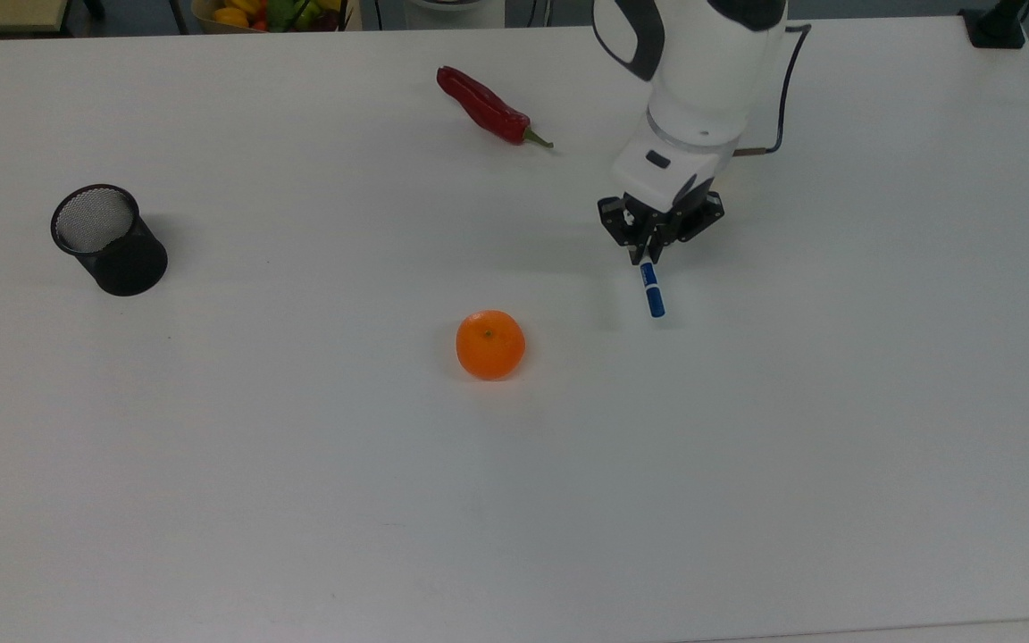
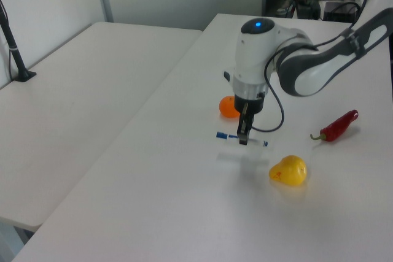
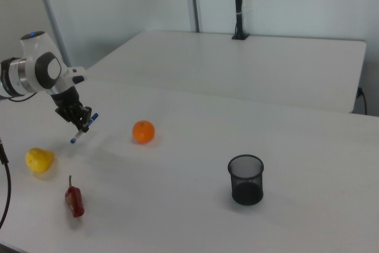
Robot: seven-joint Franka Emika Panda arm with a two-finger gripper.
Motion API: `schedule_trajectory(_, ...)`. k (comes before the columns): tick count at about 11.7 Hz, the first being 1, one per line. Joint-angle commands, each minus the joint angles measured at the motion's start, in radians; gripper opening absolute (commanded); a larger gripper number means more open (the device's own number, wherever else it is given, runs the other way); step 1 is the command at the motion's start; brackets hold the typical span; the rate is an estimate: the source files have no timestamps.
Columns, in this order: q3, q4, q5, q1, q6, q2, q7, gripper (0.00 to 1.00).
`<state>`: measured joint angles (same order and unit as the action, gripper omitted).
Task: Place marker
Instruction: 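Lift the marker and carry it toward the black mesh pen cup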
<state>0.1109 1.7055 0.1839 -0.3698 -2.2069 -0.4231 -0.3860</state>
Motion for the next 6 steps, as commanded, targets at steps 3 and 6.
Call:
schedule_trajectory(3,0.000,0.019,-0.091,0.055,0.159,0.213,0.063,0.00)
schedule_trajectory(6,-0.040,0.008,-0.199,0.086,0.298,0.345,0.229,0.00)
